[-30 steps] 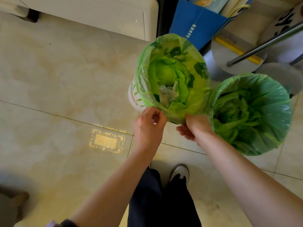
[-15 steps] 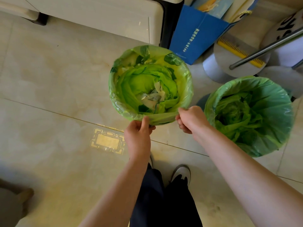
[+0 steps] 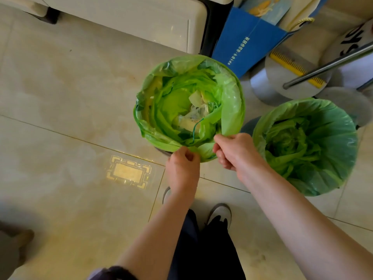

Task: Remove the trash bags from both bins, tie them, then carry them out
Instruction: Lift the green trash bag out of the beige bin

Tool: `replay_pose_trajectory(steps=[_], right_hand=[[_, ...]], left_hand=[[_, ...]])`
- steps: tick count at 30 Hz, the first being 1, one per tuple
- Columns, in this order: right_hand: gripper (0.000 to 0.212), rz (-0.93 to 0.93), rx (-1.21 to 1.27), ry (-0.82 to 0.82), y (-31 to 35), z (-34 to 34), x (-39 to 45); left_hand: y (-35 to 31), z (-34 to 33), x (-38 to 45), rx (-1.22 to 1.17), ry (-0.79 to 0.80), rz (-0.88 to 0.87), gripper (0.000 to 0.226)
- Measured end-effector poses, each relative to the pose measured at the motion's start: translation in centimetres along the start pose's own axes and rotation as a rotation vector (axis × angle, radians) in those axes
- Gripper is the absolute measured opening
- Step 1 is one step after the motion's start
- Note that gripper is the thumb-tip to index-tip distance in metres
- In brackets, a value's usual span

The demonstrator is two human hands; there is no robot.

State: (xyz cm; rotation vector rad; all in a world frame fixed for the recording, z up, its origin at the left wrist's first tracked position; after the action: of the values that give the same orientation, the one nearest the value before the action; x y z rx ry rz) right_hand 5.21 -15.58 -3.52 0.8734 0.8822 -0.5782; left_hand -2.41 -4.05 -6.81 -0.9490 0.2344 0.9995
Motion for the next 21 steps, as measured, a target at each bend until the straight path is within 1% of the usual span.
replay_pose_trajectory(steps=[1, 3, 5, 6, 8, 10, 12, 13, 14, 17, 21], right_hand=[[0.035, 0.054, -0.023, -0.009, 0.2, 0.1, -0.2], [0.035, 0.128, -0.070, -0.030, 0.5, 0.6, -0.3], [0.038, 0.143, -0.094, -0.055, 0.2, 1.5, 0.1], [0.040, 0.127, -0.100, -0.080, 0.0, 2.2, 0.5], [0.043, 0.061, -0.105, -0.155, -0.9, 3.7, 1.6], [0.042, -0.045, -0.061, -0.234, -2.2, 5.0, 3.3], [0.050, -0.135, 0.021, -0.288, -3.2, 5.8, 4.5], [0.056, -0.158, 0.045, -0.302, -3.4, 6.0, 5.0], [0.056, -0.165, 0.066, -0.300, -3.4, 6.0, 5.4], [0.045, -0.184, 0.184, -0.247, -3.2, 5.8, 6.1], [0.040, -0.148, 0.231, -0.283, -3.1, 6.0, 6.5]], left_hand=[[-0.2, 0.0, 0.0, 0.047, 0.004, -0.034, 0.021], [-0.6, 0.1, -0.1, 0.061, 0.017, -0.082, 0.023], [-0.8, 0.5, -0.1, -0.013, 0.033, -0.123, 0.029], [-0.9, 0.8, 0.0, -0.071, 0.040, -0.113, 0.029], [-0.8, 1.5, 0.3, -0.196, 0.045, -0.028, 0.021], [-0.5, 2.1, 0.8, -0.333, 0.032, 0.104, 0.012], [-0.5, 2.6, 1.5, -0.475, 0.029, 0.217, 0.020], [-0.7, 2.8, 2.0, -0.539, 0.042, 0.255, 0.026], [-1.1, 2.9, 2.4, -0.584, 0.058, 0.276, 0.032], [-2.2, 3.0, 3.7, -0.601, 0.102, 0.294, 0.038], [-3.3, 2.8, 4.7, -0.582, 0.117, 0.314, 0.030]])
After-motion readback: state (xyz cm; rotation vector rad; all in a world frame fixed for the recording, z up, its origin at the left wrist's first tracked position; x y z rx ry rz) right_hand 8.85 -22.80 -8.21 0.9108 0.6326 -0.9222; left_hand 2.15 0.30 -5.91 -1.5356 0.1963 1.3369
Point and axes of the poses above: each hand's wrist, its own x-axis towards the middle knuckle, its own z-axis out of the back of the hand, y = z × x, the point moved 4 cm from there along x, towards the middle knuckle, and after that the axes turned 6 degrees about -x, right-handed, at the moved point
